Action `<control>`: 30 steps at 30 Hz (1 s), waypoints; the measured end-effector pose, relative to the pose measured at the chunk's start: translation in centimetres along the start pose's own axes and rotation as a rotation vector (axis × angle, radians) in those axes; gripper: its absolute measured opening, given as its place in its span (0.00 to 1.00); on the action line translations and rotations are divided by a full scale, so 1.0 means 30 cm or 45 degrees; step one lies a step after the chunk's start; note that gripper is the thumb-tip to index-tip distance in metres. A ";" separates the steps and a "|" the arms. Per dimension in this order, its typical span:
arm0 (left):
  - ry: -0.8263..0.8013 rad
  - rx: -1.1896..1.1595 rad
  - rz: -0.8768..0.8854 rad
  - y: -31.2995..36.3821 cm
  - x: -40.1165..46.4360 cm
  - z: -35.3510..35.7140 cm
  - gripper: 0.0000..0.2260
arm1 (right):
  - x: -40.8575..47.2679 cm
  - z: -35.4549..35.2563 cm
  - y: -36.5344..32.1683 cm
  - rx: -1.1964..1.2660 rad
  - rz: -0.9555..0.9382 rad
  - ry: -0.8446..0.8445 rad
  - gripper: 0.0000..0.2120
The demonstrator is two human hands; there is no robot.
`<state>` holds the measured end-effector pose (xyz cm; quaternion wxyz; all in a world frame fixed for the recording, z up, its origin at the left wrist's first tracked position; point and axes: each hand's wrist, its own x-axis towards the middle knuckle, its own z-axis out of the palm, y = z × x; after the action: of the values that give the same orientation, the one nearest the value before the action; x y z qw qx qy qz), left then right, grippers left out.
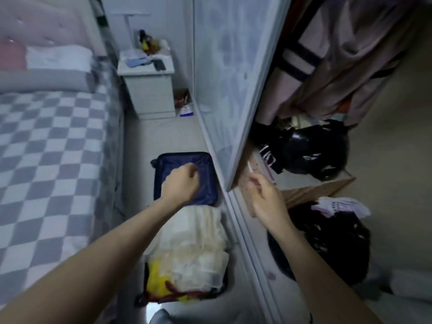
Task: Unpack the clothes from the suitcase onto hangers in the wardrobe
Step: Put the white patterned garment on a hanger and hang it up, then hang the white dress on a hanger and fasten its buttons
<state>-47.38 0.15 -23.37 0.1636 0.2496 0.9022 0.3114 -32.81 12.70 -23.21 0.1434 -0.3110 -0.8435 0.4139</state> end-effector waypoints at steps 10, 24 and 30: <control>-0.103 -0.127 -0.298 -0.524 -0.018 0.024 0.12 | -0.010 0.484 0.091 0.093 0.293 -0.199 0.14; 0.023 -0.179 -0.488 -1.146 0.271 0.628 0.11 | 0.363 1.182 0.781 -0.096 0.551 -0.545 0.21; 0.128 -0.435 -0.555 -1.353 0.318 0.936 0.12 | 0.461 1.546 1.098 -0.027 1.031 -0.385 0.51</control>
<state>-56.72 -8.75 -71.97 0.2216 0.0029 0.8760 0.4284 -53.18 8.64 -77.95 -0.1589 -0.5543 -0.6691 0.4689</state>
